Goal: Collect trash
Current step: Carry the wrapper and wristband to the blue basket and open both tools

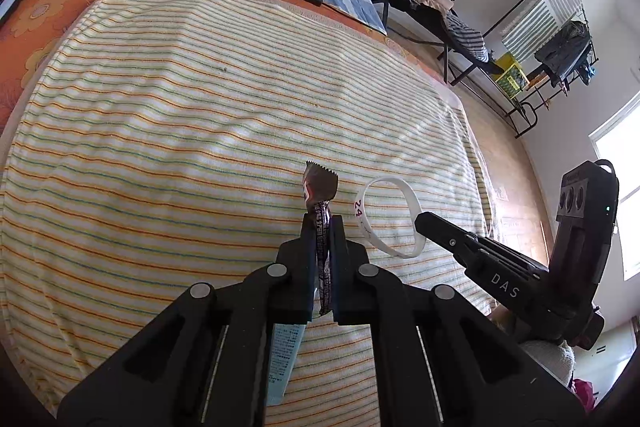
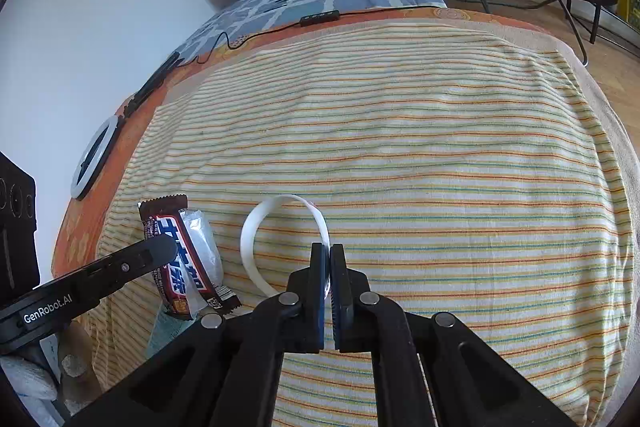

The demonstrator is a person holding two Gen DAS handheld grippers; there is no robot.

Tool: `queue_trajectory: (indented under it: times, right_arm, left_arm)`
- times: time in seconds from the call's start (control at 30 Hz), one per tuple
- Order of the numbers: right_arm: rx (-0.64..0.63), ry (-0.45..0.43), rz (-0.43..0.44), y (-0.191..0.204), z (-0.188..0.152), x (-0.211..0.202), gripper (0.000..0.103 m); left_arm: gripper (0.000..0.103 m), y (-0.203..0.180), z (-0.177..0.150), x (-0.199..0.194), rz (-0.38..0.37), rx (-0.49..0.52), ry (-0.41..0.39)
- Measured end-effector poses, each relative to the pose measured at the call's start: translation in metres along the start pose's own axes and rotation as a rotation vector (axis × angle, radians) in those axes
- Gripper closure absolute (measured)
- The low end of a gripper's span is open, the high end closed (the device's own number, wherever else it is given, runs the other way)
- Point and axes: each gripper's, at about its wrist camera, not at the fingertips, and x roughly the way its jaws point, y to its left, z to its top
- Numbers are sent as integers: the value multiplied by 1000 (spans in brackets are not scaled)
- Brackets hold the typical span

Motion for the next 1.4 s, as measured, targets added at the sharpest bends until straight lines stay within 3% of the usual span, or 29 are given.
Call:
queue_trajectory:
  times: [0.33, 0.67, 1.03, 1.4]
  right_arm:
    - [-10, -57, -3, 4, -3, -42, 103]
    - [-40, -91, -3, 16, -32, -95, 103]
    - [-115, -74, 30, 37, -97, -134, 103]
    - [-144, -3, 62, 41, -171, -147, 103]
  left_arm:
    - [100, -18, -6, -38, -16, 38, -40]
    - [100, -33, -40, -87, -8, 108, -65]
    - [100, -40, -103, -128, -5, 178, -48]
    - [100, -39, -175, -140, 0, 230, 9]
